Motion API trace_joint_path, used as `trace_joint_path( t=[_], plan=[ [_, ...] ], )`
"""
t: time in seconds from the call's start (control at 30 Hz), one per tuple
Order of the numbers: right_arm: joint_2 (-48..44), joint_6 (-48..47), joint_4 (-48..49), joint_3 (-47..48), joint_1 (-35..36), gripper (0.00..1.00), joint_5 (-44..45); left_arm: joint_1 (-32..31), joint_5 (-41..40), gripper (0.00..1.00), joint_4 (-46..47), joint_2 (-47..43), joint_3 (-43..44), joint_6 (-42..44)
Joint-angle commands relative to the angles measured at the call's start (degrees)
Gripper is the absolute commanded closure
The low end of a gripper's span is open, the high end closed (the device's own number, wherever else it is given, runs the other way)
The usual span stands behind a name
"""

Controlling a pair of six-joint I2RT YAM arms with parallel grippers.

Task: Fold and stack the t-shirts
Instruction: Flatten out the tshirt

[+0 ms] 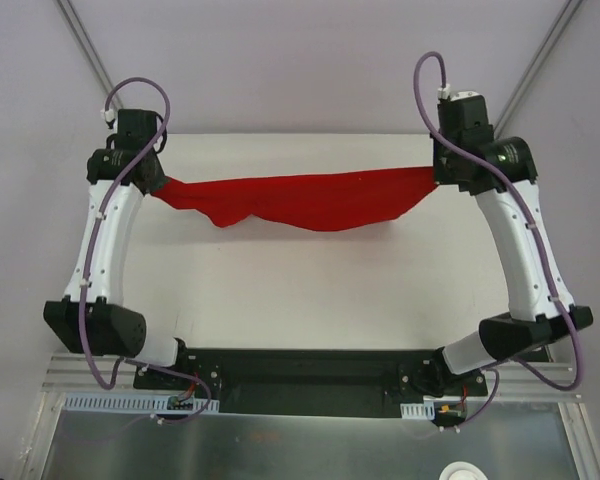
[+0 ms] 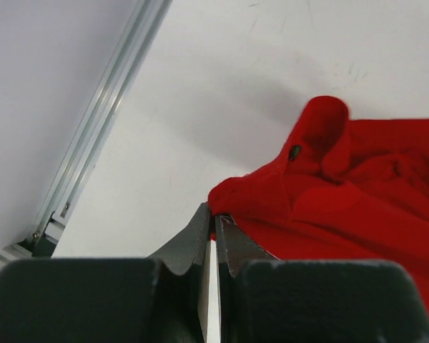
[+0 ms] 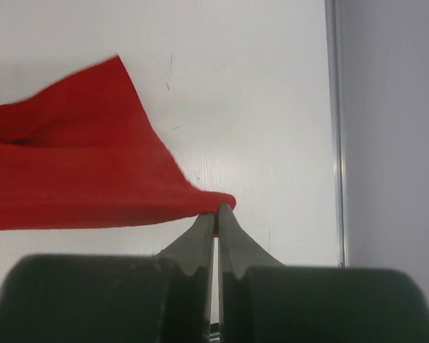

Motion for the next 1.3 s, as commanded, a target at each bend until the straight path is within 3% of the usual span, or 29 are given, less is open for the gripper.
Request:
trace_joint_path(
  t=[0.0,0.17,0.3,0.37,0.5,0.6,0.63,0.77,0.8,0.87,1.03,1.2,1.27],
  plan=[
    [-5.4,0.9,-4.3,0.4,0.7,0.99,2.8,-4.7,-6.9,1.0,1.5,-9.3,-3.7,-5.1],
    [-14.9,1.7,0.4,-8.3,4.1,0.99,5.0,-12.3,-9.7,1.0,2.8,-18.1,-3.1,-3.1],
    [-23.2,-0.6,7.4,-12.6,4.3,0.99,6.6,-14.3,-15.0,1.0,3.9,-20.6,-0.3,-0.1],
    [-23.1,-3.2,8.8,-14.0,4.2,0.99,8.8,-14.2,-16.6,1.0,5.3,-18.0,1.6,3.5],
    [-14.8,-2.5,8.9,-14.4,1.8,0.99,7.4,-14.0,-14.3,1.0,6.6,-9.9,2.7,4.7],
    [-8.1,-1.3,12.0,-13.0,-0.3,0.99,2.6,-11.1,-5.0,1.0,5.6,-0.3,7.0,1.2],
    [-5.8,-1.5,13.0,-12.2,-0.8,0.99,1.9,-10.6,-2.9,1.0,4.8,6.3,12.4,1.5],
    [12.7,-1.4,10.5,3.5,-3.6,0.99,-1.3,-8.5,1.6,1.0,4.7,18.0,27.4,-1.0],
    [15.2,-2.1,10.2,13.1,-4.2,0.99,-2.6,-8.0,2.2,1.0,5.3,19.5,30.8,-1.4],
    [18.9,-1.2,9.2,21.7,-5.2,0.99,-4.9,-6.8,3.3,1.0,6.1,21.4,38.6,-1.4],
    [12.6,-1.8,13.7,27.0,-6.5,0.99,-6.8,-5.9,2.4,1.0,9.7,15.2,45.2,1.2],
    [-1.0,-4.3,16.6,19.8,-6.4,0.99,-7.9,-6.2,4.2,1.0,11.5,8.3,42.0,3.1],
    [-5.2,-4.1,17.1,12.0,-6.4,0.99,-8.1,-6.2,5.9,1.0,11.5,5.5,36.0,2.8]
  ],
)
